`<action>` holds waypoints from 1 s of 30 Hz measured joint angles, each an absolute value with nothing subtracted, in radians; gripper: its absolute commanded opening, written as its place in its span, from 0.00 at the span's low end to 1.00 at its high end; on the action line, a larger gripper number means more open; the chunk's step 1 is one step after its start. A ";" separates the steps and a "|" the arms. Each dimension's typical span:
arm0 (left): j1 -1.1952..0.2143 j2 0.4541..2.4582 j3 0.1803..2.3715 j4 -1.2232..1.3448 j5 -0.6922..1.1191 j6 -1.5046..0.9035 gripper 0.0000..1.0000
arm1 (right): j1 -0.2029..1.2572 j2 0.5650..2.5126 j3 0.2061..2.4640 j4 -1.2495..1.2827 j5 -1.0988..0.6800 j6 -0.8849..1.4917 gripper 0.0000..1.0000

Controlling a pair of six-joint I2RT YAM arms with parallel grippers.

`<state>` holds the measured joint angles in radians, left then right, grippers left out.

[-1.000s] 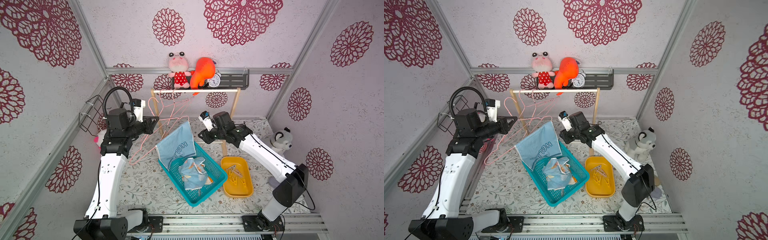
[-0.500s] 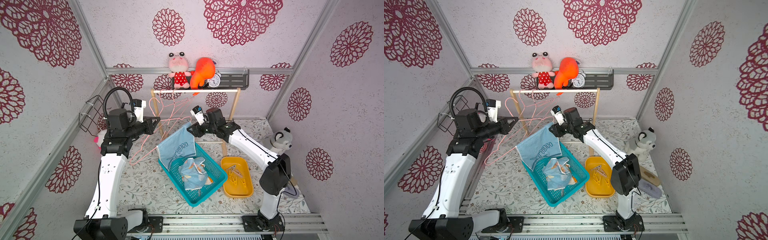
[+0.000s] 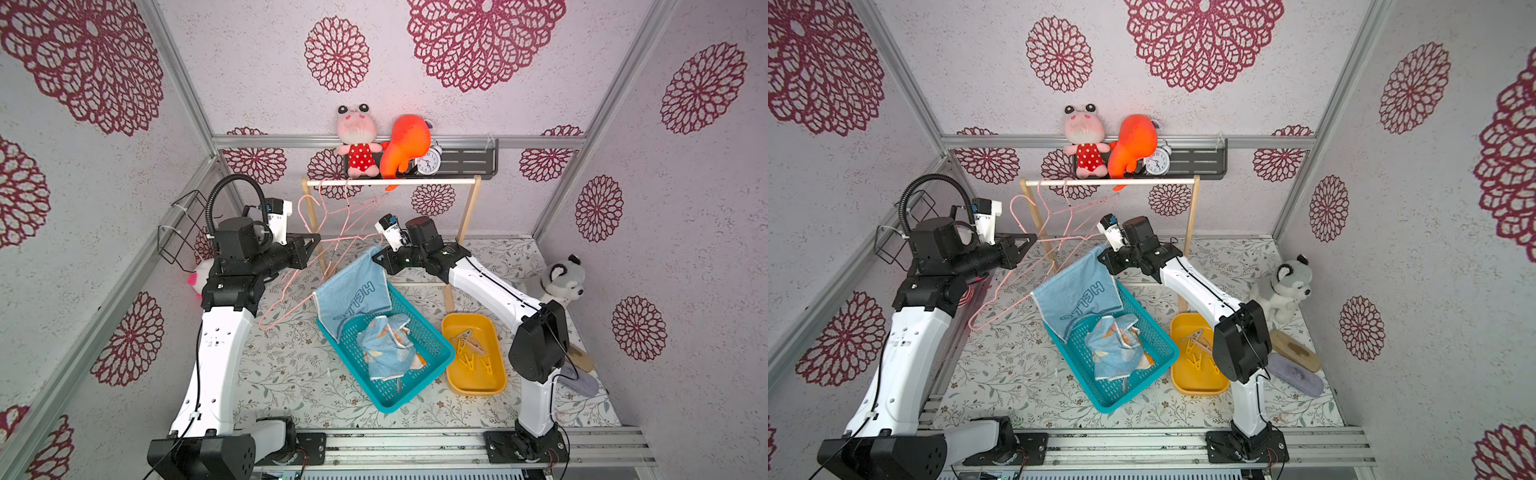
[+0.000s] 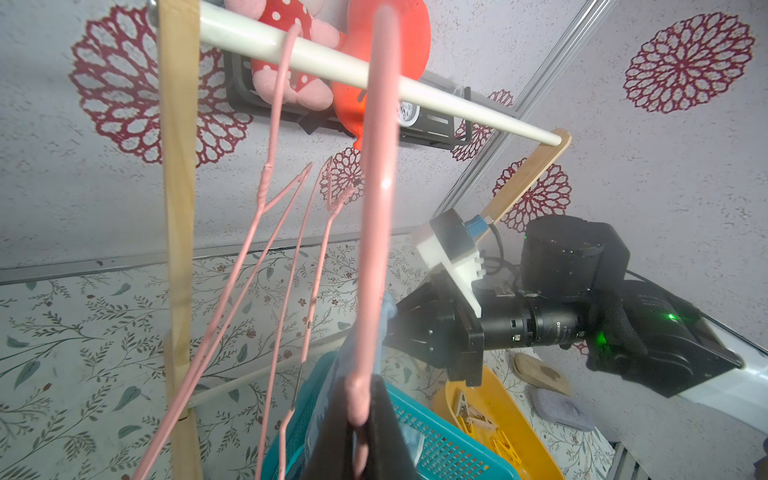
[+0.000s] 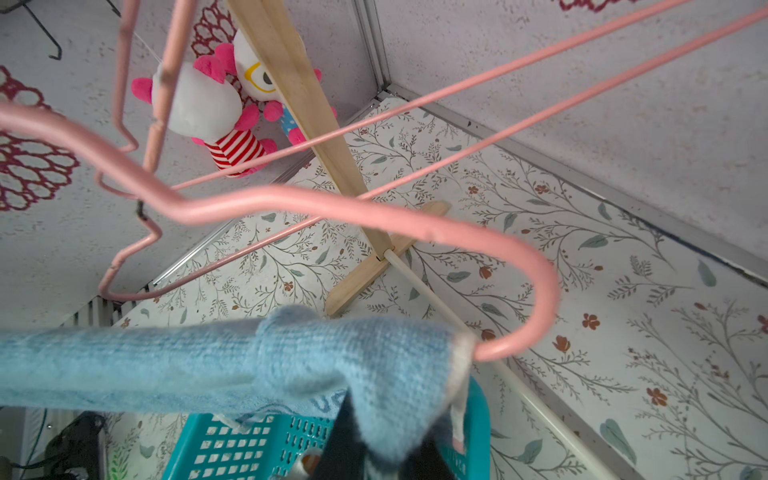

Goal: Remove the clothespins securing towels to the hanger
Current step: Remove the towel from the hanger.

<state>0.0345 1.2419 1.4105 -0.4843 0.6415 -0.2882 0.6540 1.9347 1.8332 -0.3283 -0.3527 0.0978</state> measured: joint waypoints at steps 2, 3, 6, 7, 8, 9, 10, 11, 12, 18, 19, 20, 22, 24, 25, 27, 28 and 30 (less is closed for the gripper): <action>0.035 1.242 1.411 -0.487 0.634 -0.282 0.00 | 0.659 1.908 1.817 -0.345 -0.339 0.091 0.05; 0.035 1.242 1.411 -0.488 0.629 -0.280 0.00 | 0.661 1.892 1.809 -0.355 -0.331 0.087 0.05; 0.034 1.244 1.411 -0.493 0.607 -0.271 0.00 | 0.673 1.835 1.794 -0.394 -0.289 0.069 0.04; 0.034 1.245 1.411 -0.493 0.601 -0.269 0.00 | 0.680 1.814 1.793 -0.411 -0.276 0.062 0.03; 0.034 1.248 1.411 -0.493 0.594 -0.268 0.00 | 0.688 1.791 1.794 -0.426 -0.261 0.056 0.03; 0.034 1.251 1.411 -0.492 0.590 -0.266 0.00 | 0.696 1.774 1.796 -0.441 -0.250 0.049 0.03; 0.033 1.256 1.411 -0.492 0.586 -0.265 0.00 | 0.707 1.753 1.801 -0.458 -0.235 0.041 0.02; 0.033 1.260 1.411 -0.492 0.583 -0.264 0.00 | 0.720 1.733 1.811 -0.479 -0.220 0.032 0.01; 0.034 1.265 1.411 -0.492 0.580 -0.263 0.00 | 0.729 1.719 1.823 -0.495 -0.208 0.023 0.01; 0.033 1.291 1.407 -0.492 0.557 -0.262 0.00 | 0.787 1.658 1.954 -0.599 -0.160 -0.017 0.01; 0.033 1.294 1.407 -0.492 0.552 -0.261 0.00 | 0.797 1.652 1.982 -0.615 -0.154 -0.024 0.01; 0.033 1.296 1.407 -0.492 0.545 -0.259 0.00 | 0.807 1.650 2.019 -0.640 -0.148 -0.033 0.01; 0.030 1.298 1.407 -0.494 0.529 -0.254 0.00 | 0.824 1.654 2.114 -0.705 -0.136 -0.046 0.01; 0.025 1.298 1.407 -0.495 0.511 -0.249 0.00 | 0.839 1.665 2.227 -0.765 -0.129 -0.059 0.01; 0.021 1.297 1.407 -0.495 0.501 -0.245 0.00 | 0.848 1.665 2.276 -0.784 -0.125 -0.062 0.01; 0.010 1.296 1.407 -0.497 0.479 -0.236 0.00 | 0.860 1.648 2.327 -0.795 -0.125 -0.065 0.02; 0.003 1.296 1.407 -0.500 0.467 -0.231 0.00 | 0.865 1.632 2.331 -0.799 -0.127 -0.065 0.01; -0.007 1.296 1.407 -0.506 0.447 -0.220 0.00 | 0.872 1.593 2.310 -0.802 -0.133 -0.067 0.01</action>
<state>-0.0074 1.2961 1.4067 -0.5056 0.4473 -0.2199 0.8719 1.5932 2.3100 -0.8021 -0.1326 -0.0673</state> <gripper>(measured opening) 0.081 0.048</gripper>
